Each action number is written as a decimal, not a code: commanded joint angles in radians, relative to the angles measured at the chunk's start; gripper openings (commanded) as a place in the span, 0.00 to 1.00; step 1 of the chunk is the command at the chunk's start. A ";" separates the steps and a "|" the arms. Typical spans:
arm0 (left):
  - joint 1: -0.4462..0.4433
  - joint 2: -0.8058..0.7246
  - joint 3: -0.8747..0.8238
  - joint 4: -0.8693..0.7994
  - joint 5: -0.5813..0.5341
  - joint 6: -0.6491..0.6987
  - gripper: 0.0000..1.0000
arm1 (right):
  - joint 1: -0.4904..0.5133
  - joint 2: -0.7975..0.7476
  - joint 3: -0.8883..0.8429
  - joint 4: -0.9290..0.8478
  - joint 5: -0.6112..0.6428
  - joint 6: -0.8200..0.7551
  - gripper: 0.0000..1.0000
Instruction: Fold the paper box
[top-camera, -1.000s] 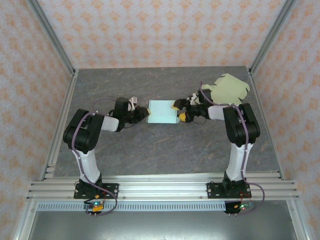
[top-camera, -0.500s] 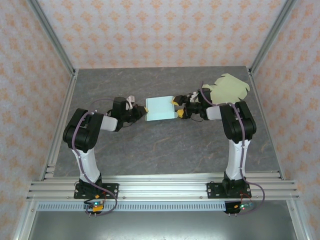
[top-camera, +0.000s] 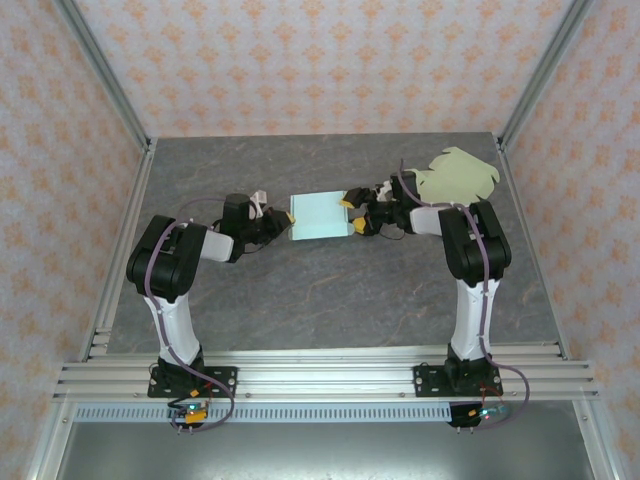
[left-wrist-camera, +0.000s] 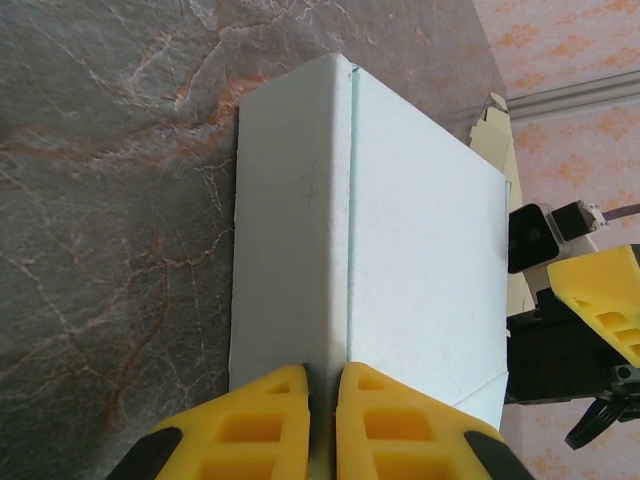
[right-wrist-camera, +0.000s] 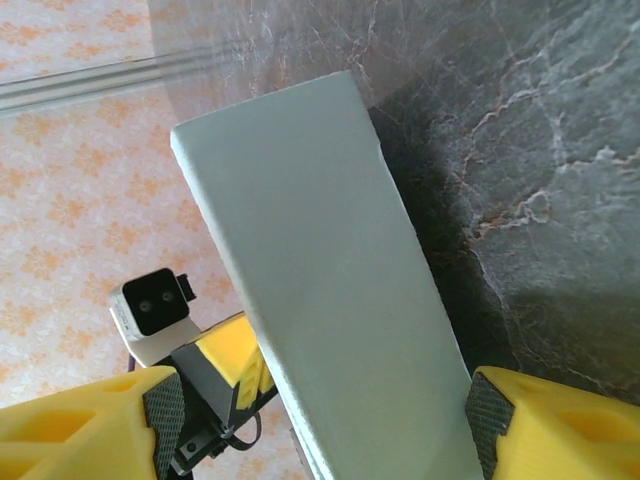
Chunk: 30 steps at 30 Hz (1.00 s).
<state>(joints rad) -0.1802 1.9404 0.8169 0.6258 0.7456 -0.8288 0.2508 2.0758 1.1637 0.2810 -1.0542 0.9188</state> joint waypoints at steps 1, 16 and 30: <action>0.007 0.080 -0.041 -0.216 -0.048 0.026 0.10 | 0.030 -0.009 0.011 -0.103 0.002 -0.035 0.77; 0.025 0.063 -0.036 -0.248 -0.047 0.052 0.10 | 0.033 -0.037 0.058 -0.207 0.107 -0.020 0.86; 0.027 -0.161 -0.021 -0.221 -0.070 0.067 0.57 | 0.054 0.010 0.109 0.008 0.043 0.167 0.50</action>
<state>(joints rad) -0.1543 1.8786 0.8356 0.4614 0.7204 -0.7715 0.3065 2.0888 1.2789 0.2012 -1.0046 0.9791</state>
